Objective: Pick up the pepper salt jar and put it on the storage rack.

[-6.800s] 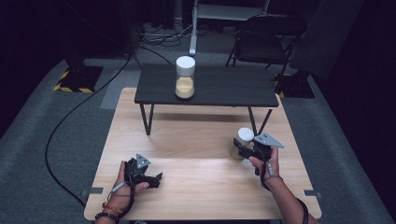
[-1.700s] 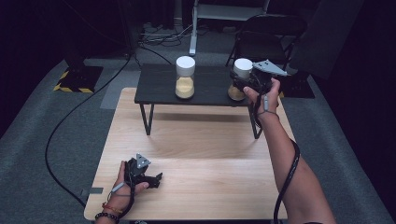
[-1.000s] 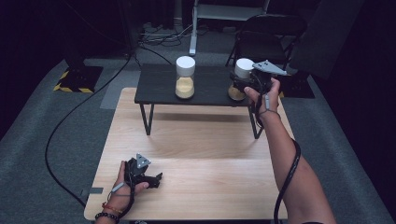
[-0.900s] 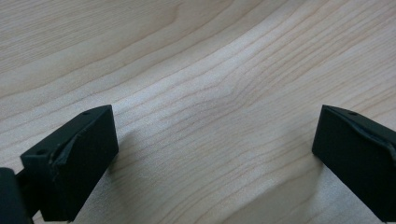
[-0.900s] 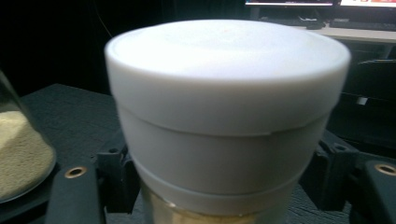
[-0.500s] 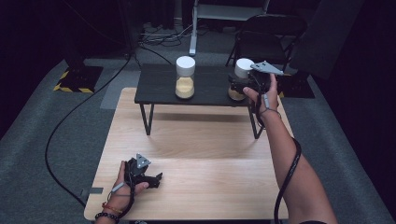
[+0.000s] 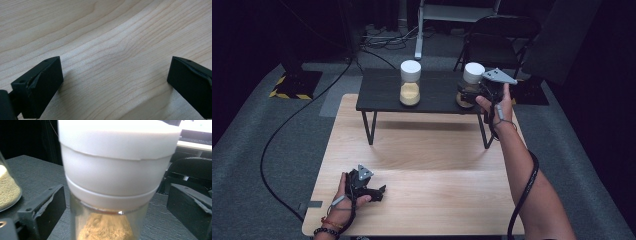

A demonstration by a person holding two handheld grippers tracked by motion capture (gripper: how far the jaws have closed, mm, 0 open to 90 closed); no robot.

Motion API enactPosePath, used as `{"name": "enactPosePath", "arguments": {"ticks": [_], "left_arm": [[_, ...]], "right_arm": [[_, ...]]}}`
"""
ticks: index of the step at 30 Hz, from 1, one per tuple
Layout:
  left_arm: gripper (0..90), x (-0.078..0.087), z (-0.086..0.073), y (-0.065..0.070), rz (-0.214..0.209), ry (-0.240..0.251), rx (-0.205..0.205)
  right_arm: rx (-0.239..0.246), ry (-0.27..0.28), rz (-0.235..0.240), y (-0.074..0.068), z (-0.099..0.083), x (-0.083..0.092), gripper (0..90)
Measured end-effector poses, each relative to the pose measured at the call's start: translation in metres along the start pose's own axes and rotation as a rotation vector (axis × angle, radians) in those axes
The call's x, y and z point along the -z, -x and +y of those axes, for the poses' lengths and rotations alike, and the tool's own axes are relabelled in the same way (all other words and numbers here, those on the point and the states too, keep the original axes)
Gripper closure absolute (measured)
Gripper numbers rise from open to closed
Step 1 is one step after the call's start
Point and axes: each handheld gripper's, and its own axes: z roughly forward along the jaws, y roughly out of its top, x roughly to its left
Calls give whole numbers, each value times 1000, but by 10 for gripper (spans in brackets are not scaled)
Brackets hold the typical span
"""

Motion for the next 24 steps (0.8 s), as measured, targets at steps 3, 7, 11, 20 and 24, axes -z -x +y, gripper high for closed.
{"name": "enactPosePath", "arguments": {"ticks": [3,7,11,20,24], "left_arm": [[5,0,0,0,0,0,-1],[5,0,0,0,0,0,-2],[4,0,0,0,-1,0,0],[5,0,0,0,0,0,-2],[5,0,0,0,0,0,-1]], "right_arm": [[12,7,0,-1,-2,4,21],[36,27,-20,-5,-4,11,22],[72,55,-17,-8,-8,20,21],[176,104,-33,-15,-27,44,18],[205,118,-41,-18,-39,54,18]]}}
